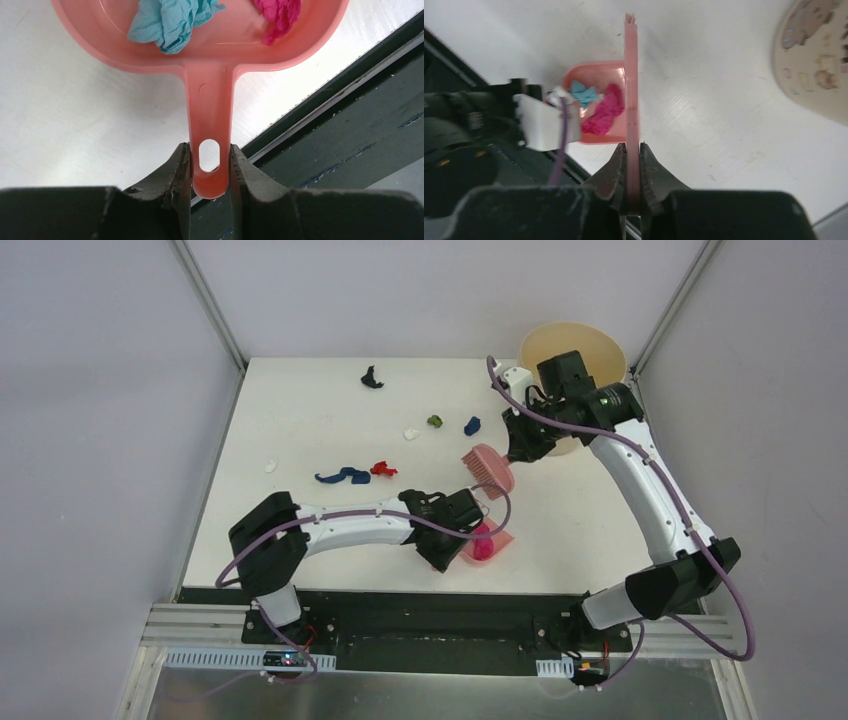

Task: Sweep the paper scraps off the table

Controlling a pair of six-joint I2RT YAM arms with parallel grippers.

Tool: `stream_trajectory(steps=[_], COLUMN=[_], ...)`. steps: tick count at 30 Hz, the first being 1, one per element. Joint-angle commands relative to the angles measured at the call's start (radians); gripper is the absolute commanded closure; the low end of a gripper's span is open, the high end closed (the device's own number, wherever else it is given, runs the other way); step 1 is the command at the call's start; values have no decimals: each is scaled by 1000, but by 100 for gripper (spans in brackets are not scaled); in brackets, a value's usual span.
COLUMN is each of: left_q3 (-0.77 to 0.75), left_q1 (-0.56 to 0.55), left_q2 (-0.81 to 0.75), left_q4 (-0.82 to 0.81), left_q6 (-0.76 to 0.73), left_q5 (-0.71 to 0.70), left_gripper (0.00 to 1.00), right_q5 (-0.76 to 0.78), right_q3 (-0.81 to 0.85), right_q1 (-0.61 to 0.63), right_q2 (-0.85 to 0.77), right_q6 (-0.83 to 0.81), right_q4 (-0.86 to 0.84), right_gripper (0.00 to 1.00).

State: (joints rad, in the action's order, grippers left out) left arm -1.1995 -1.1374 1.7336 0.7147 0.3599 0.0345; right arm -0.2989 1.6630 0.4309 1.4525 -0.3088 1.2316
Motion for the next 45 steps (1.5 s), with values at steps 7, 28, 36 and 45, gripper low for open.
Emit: stream_trajectory(steps=[7,28,36,45], left_q3=[216,169,86,6], left_q1=[67,131,186,208], left_q2=[-278,-245,-155,-34], left_q4=[-39,130,122,83], left_q6=[109,80,17,-64], left_q5=[-60,-61,33,35], left_gripper=[100,100,100,100], right_q5=[332,445,339,-36], right_q3=[378,479,268,96], right_q1=[31,124,182,199], right_q2=[375,682,505,244], right_q6=[-30,-355,-256,-53], right_q4=[-165,-293,-110,34], right_gripper=[100,100,100,100])
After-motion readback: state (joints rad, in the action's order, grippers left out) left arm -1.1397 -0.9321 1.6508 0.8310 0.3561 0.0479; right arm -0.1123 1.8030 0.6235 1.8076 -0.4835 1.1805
